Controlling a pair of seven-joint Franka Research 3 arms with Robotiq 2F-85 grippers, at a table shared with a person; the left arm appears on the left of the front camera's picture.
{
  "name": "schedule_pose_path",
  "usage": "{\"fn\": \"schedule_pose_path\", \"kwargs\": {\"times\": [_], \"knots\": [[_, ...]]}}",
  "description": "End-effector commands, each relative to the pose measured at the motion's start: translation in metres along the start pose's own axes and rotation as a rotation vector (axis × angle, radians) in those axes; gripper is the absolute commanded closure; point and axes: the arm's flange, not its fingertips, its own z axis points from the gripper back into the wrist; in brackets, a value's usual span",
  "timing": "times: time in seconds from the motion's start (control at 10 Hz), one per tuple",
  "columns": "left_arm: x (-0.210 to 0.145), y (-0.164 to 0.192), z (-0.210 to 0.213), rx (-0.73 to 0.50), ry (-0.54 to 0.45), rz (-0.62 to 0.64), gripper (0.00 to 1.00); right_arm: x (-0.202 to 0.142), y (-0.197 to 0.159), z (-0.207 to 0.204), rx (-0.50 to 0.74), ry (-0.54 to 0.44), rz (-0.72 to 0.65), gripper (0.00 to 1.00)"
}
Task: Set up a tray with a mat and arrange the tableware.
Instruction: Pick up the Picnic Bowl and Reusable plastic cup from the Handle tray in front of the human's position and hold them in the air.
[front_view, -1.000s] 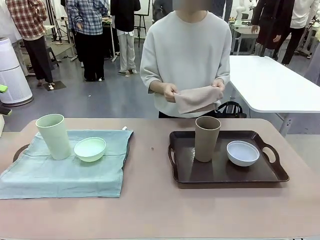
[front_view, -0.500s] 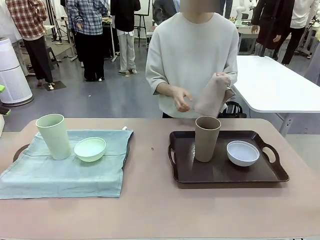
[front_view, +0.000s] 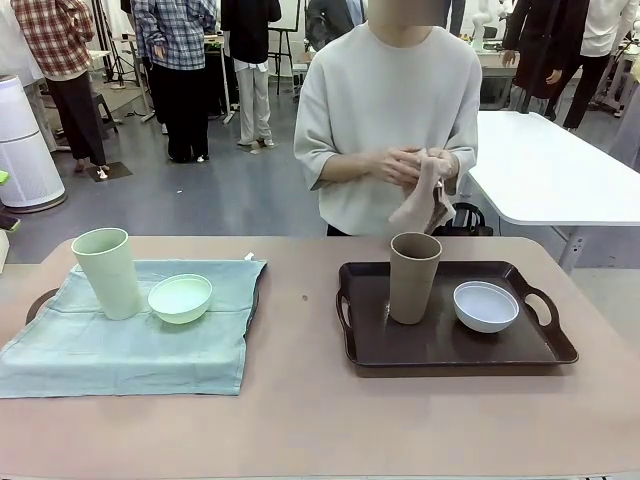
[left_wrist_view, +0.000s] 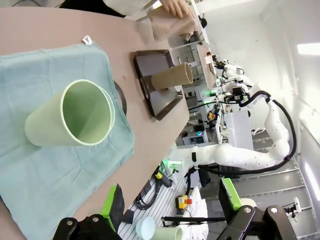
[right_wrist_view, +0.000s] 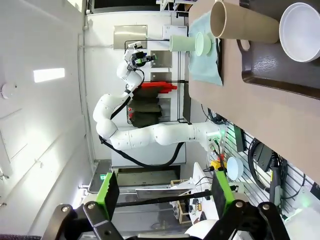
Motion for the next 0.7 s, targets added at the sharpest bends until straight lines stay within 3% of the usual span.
{"fn": "schedule_pose_path", "kwargs": {"times": [0.0, 0.6], "knots": [[0.0000, -0.0001, 0.0002, -0.002, -0.010, 0.002, 0.00, 0.0016, 0.0001, -0.0018, 0.011, -0.022, -0.007, 0.03], [0.0000, -0.0001, 0.0002, -0.002, -0.010, 0.002, 0.00, 0.0016, 0.0001, -0.0018, 0.011, -0.022, -0.007, 0.03]]}}
